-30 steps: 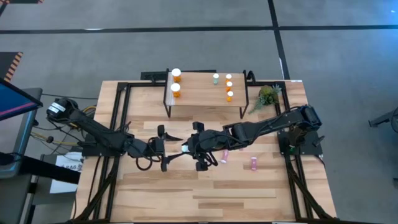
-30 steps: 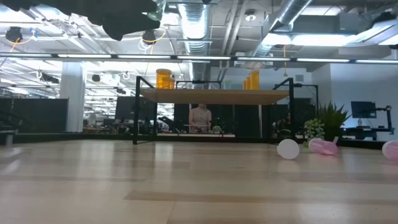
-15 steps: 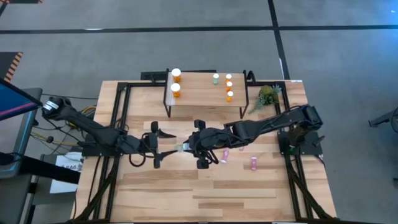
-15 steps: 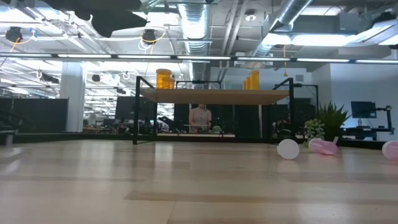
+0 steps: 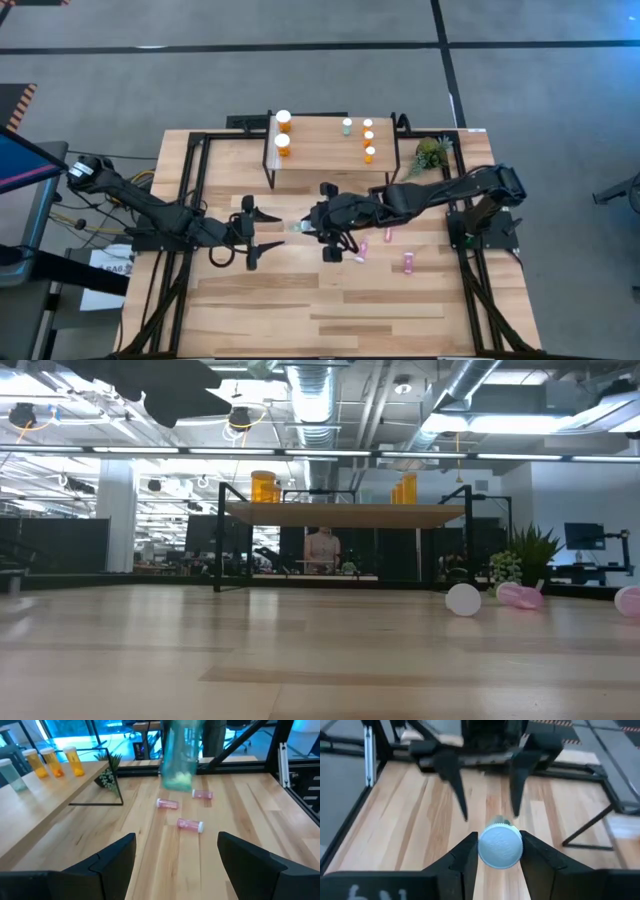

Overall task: Pick and place medicine bottles onto shelf by color
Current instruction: Put the blue pill bottle on the shelf aligned with the blue pill bottle

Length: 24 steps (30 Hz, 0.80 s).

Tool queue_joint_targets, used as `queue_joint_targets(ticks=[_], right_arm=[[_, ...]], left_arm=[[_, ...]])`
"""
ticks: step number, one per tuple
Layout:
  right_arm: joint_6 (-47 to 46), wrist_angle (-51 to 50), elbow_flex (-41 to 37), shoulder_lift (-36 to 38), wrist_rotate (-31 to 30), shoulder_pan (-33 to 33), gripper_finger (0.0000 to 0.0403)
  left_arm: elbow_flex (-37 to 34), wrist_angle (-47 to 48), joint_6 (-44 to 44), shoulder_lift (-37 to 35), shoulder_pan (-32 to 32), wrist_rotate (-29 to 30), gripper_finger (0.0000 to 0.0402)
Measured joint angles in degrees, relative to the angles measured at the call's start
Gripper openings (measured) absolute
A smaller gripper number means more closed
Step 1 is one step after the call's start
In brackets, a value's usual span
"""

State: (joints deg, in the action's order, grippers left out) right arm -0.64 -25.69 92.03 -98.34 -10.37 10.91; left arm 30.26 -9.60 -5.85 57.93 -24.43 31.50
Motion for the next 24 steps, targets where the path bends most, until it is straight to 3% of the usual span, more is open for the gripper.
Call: queue_joint_targets(ticks=[24], right_arm=[[-1.0,-8.9,0.0,4.0,0.0,-10.7,0.0152]], left_arm=[[-0.5,-0.2,-4.4,0.3,0.0,-0.2,0.0268]])
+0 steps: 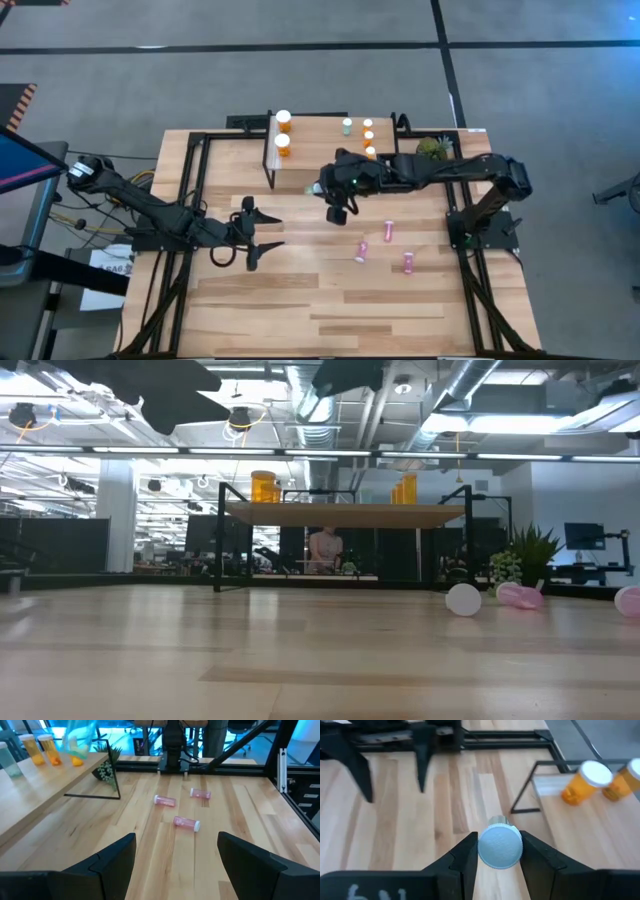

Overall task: Pick and place medicine bottles onto shelf by color
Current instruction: Put the blue pill bottle on the shelf aligned with the blue pill bottle

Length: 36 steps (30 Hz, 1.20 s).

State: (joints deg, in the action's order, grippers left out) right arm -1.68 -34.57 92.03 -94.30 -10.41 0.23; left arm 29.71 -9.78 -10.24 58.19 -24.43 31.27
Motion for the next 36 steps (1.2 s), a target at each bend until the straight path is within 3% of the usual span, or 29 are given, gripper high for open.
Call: queue_joint_targets(ticks=[25,36], right_arm=[[-0.4,-5.5,0.0,0.5,6.0,-9.1,0.0150],[-0.4,-11.9,0.1,3.8,6.2,-15.6,0.0149]], left_arm=[[0.0,-0.7,0.5,0.0,0.0,0.0,0.0268],[-15.6,-31.5,1.6,0.1,0.2,0.8,0.0268]])
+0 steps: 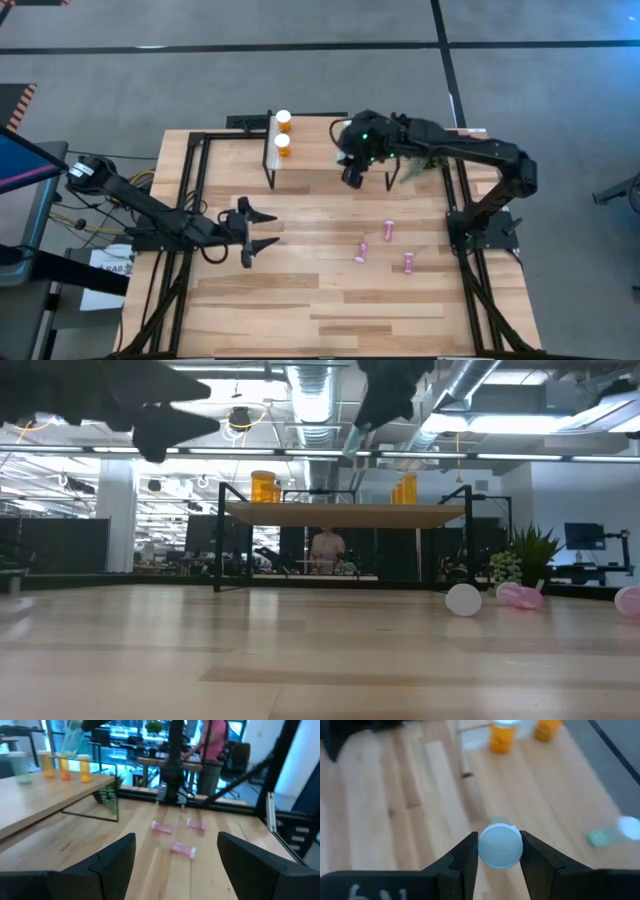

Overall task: Pick and place medicine bottles onto shelf by color
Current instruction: Put the blue pill bottle on the shelf aligned with the blue pill bottle

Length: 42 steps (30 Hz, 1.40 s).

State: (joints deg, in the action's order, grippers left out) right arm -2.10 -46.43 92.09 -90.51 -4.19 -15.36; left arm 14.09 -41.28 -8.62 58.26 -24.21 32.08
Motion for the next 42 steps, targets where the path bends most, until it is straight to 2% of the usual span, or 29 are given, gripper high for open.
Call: queue_joint_targets(ticks=[4,9,13,20,28,34,42], right_arm=[[-0.7,-2.2,0.0,1.0,0.6,-4.1,0.0152],[-0.9,-2.2,0.0,1.0,5.4,-8.2,0.0151],[-0.7,-2.5,0.1,0.5,5.9,-10.4,0.0152],[-0.8,-9.9,10.8,-1.0,5.9,-11.8,0.0154],[-0.9,-19.0,22.2,-7.2,5.8,-11.8,0.0155],[-0.8,-22.8,27.2,-12.8,5.8,-11.6,0.0155],[0.7,-26.9,28.7,-18.0,5.8,-12.3,0.0155]], left_arm=[[-2.0,-2.3,-1.3,0.0,0.0,0.3,0.0268],[-1.9,-2.4,-1.4,0.0,0.0,0.3,0.0268],[-1.9,-2.4,-1.5,0.0,0.0,0.3,0.0268],[-1.8,-2.4,-1.2,0.0,0.1,1.6,0.0268],[-1.8,-2.3,-1.6,0.0,0.1,1.4,0.0268],[-1.8,-2.1,-1.6,0.0,0.1,1.4,0.0268],[-1.8,-1.7,-1.7,0.0,0.1,1.3,0.0268]])
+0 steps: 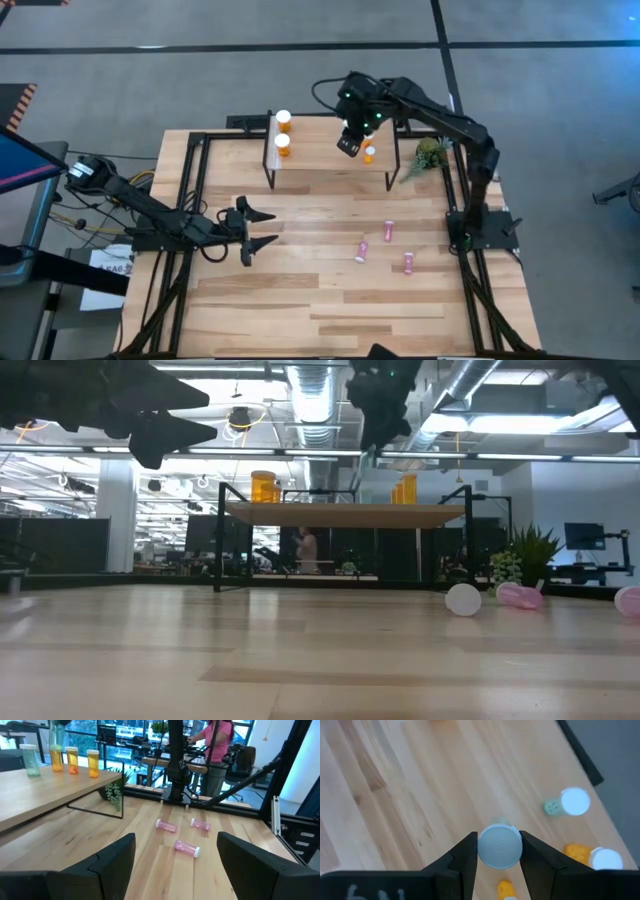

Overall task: Pick and place medicine bottles onto shelf by color
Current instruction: Put the blue pill bottle on the shelf aligned with the blue pill bottle

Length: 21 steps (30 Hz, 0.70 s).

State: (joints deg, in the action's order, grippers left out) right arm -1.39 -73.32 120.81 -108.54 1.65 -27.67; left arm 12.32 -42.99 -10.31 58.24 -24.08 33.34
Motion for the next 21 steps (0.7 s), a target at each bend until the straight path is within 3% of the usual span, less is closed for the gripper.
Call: queue_joint_targets(ticks=[21], right_arm=[[0.1,-0.9,0.0,-3.3,1.4,-1.7,0.0155]], left_arm=[[0.0,0.0,-0.1,0.0,0.0,-1.5,0.0268]])
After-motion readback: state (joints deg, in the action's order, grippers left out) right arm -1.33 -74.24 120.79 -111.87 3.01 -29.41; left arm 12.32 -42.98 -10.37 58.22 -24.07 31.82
